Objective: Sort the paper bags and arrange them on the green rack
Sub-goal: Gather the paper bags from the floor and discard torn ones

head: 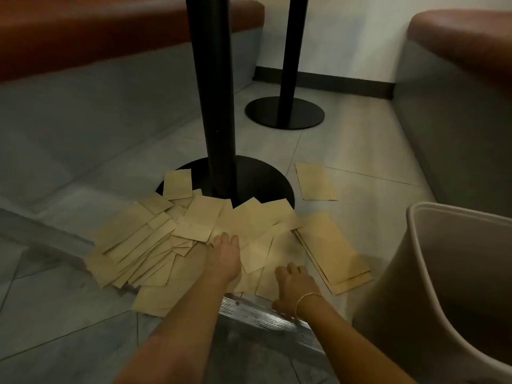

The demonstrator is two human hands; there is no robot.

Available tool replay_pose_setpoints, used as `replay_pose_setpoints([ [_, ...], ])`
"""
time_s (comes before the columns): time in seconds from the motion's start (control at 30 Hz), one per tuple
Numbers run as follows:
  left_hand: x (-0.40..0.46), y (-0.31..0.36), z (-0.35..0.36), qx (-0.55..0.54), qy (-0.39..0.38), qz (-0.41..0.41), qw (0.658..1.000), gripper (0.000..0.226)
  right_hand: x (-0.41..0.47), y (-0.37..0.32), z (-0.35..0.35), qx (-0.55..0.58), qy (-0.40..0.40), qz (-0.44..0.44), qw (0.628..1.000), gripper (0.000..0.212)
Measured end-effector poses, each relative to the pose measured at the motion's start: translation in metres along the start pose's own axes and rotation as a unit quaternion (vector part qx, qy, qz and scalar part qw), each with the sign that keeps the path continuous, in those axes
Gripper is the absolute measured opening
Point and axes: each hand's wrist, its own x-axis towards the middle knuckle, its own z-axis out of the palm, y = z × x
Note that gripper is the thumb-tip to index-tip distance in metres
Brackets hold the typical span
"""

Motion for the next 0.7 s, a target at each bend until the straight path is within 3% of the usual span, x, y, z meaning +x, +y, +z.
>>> replay_pose_setpoints([
  [0.17,0.025,-0.007,0.018,0.032,-0.031,-0.005,0.999,0.06,0.01,0.001,0.009,0.014,-0.036,0.003,0.999,0.071],
  [0.3,0.033,-0.006,0.025,0.047,-0.064,-0.007,0.997,0.051,0.015,-0.003,0.008,-0.015,-0.033,-0.004,0.999,0.075],
  [0.53,0.032,-0.002,0.031,0.088,-0.048,0.0,0.995,0.052,0.009,-0.008,0.014,-0.031,-0.008,-0.004,0.999,0.043],
  [0.7,0.037,-0.011,0.024,0.023,-0.024,0.004,0.999,0.039,0.003,-0.005,0.01,0.014,-0.029,0.002,0.999,0.041],
])
